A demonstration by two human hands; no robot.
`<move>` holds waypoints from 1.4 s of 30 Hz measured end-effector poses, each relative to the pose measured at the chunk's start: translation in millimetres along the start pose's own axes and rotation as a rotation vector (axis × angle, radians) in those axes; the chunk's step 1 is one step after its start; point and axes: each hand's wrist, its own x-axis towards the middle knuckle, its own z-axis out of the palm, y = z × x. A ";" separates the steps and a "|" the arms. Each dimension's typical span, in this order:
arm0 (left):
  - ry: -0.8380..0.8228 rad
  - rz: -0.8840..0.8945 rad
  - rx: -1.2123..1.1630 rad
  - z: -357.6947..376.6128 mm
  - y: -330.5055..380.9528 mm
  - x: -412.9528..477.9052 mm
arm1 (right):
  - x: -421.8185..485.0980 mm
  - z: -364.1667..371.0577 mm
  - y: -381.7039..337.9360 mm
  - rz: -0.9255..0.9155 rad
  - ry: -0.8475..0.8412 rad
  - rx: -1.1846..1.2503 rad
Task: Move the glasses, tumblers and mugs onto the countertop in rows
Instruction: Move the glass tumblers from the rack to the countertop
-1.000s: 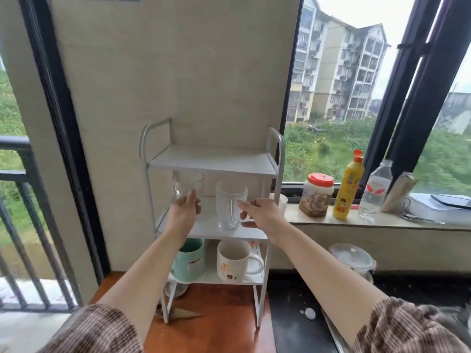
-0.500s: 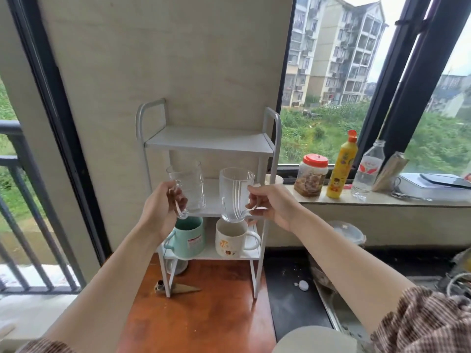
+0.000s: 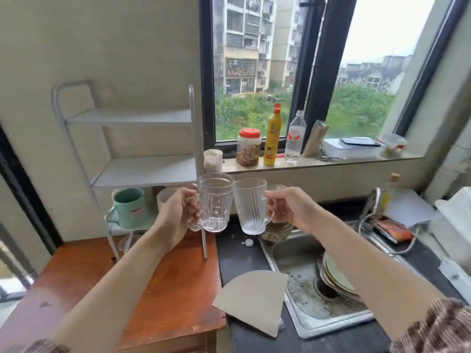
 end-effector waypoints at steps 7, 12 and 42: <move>-0.186 -0.183 0.002 159.5 -90.8 -59.9 | -138.4 -142.3 68.7 0.020 0.225 0.017; -0.282 -0.253 0.045 278.4 -164.9 -116.4 | -255.9 -236.3 107.2 0.069 0.465 0.046; -1.277 -0.529 0.502 949.7 -446.9 -351.8 | -693.6 -690.9 248.2 0.332 1.773 0.454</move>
